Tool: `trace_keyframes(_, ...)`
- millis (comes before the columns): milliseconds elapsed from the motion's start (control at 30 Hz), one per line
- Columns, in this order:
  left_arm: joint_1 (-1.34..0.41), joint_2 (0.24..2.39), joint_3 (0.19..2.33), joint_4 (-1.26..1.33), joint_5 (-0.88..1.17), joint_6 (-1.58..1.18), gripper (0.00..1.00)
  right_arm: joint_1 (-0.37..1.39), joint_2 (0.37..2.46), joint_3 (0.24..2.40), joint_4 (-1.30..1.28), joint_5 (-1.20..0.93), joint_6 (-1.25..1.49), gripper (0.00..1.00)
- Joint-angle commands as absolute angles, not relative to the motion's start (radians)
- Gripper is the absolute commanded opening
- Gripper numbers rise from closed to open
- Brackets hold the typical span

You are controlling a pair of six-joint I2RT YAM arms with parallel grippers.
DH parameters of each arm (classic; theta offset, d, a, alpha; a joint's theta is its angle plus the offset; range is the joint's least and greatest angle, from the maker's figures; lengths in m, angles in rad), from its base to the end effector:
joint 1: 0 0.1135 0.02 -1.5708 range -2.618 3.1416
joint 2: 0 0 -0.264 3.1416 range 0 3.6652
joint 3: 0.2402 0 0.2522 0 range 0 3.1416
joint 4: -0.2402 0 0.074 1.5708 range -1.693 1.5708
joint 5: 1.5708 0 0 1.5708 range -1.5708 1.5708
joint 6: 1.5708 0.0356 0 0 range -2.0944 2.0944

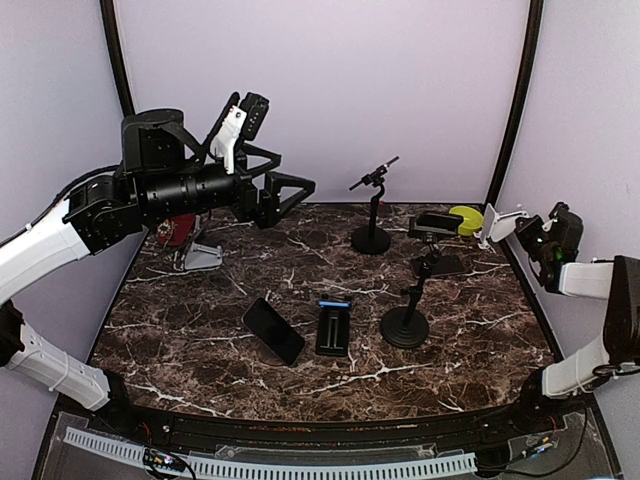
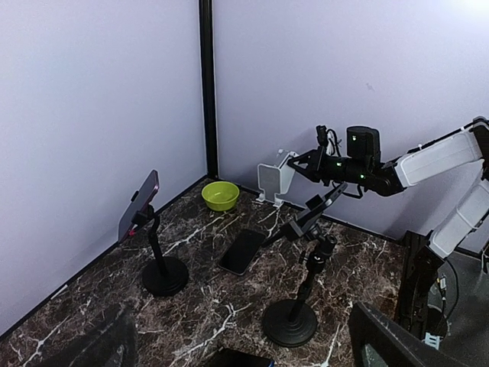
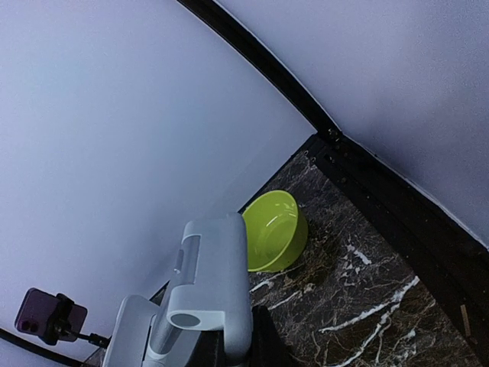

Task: Remove the phone from the phone stand
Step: Place the phone stand at the corner of the board.

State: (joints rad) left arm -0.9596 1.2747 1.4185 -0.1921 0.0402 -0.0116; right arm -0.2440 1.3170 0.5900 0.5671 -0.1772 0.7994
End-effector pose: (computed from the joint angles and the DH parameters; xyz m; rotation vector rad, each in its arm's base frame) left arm 0.1631 -0.2352 0.4552 0.7935 1.4764 -0.7751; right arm 0.2774 -0.0626 0.2337 0.7600 1.5887 0.5600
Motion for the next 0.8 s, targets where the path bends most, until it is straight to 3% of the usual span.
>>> trace_keyframes(0,-0.959,1.257,1.410,-0.181,0.046,-0.024,0.99,-0.278,1.396,0.577,0.799,-0.299,0.892,0.00)
trace_keyframes(233,-0.959,1.244,1.399,-0.182,0.043,-0.032,0.99,-0.296,1.549,0.574,0.909,-0.311,0.920,0.00)
trace_keyframes(767,-0.959,1.239,1.393,-0.182,0.039,-0.029,0.99,-0.308,1.746,0.651,0.882,-0.340,0.871,0.02)
